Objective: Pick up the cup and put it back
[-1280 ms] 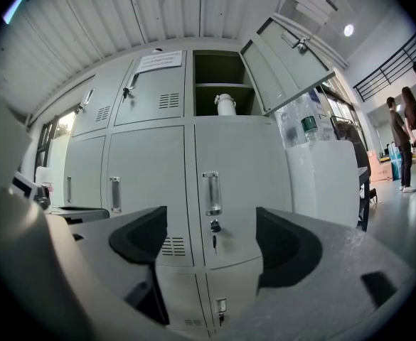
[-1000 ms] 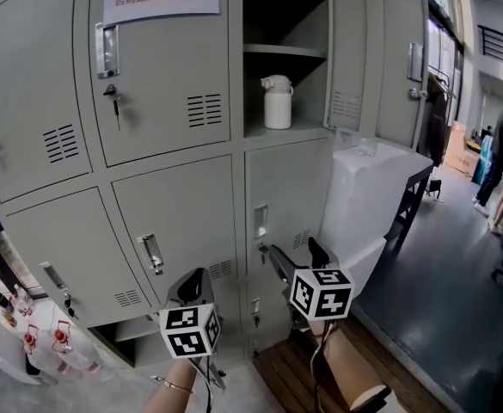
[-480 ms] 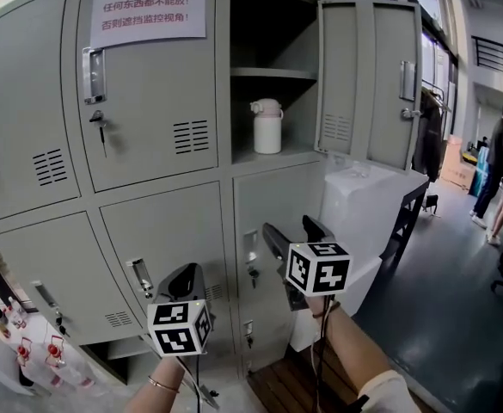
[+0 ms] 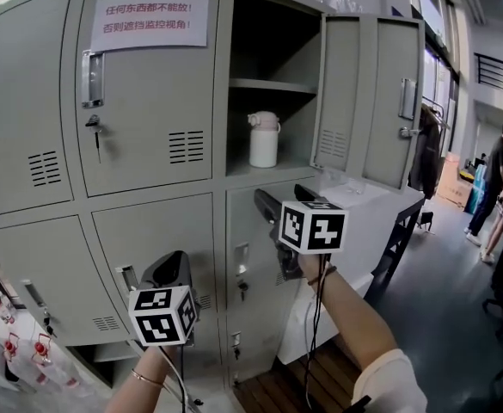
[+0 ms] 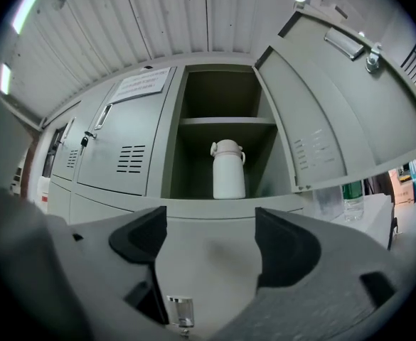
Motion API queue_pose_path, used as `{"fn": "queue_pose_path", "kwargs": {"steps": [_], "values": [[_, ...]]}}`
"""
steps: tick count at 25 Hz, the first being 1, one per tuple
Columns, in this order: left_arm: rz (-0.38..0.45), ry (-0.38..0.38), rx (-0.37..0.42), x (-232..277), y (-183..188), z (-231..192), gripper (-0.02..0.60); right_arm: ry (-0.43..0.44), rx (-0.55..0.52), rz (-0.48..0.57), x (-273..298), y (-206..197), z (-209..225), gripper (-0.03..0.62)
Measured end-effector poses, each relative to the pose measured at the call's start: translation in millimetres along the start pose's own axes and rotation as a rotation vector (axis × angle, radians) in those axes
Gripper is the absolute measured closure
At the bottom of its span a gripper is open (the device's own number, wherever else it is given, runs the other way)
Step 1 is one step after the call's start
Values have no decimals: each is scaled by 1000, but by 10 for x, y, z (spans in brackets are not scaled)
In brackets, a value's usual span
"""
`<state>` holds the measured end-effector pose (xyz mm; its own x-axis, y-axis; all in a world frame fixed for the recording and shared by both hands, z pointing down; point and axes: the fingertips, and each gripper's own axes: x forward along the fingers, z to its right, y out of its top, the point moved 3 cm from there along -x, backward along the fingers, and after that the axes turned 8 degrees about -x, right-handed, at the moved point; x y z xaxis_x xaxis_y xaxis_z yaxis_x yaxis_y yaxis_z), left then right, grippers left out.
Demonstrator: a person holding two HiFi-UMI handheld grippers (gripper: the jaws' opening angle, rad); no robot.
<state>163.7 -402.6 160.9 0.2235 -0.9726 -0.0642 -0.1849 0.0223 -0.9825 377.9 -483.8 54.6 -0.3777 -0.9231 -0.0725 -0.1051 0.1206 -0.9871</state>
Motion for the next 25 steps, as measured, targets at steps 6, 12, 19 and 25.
{"fn": "queue_pose_path", "kwargs": {"steps": [6, 12, 19, 25], "values": [[16, 26, -17, 136, 216, 1, 571, -3, -20, -5, 240, 164, 161, 217], [34, 44, -37, 211, 400, 39, 571, 14, -31, -19, 483, 360, 276, 215], [48, 63, -14, 259, 543, 67, 571, 37, -61, -46, 789, 516, 331, 197], [67, 67, 17, 279, 734, 119, 571, 41, -60, -72, 1053, 589, 365, 194]]}}
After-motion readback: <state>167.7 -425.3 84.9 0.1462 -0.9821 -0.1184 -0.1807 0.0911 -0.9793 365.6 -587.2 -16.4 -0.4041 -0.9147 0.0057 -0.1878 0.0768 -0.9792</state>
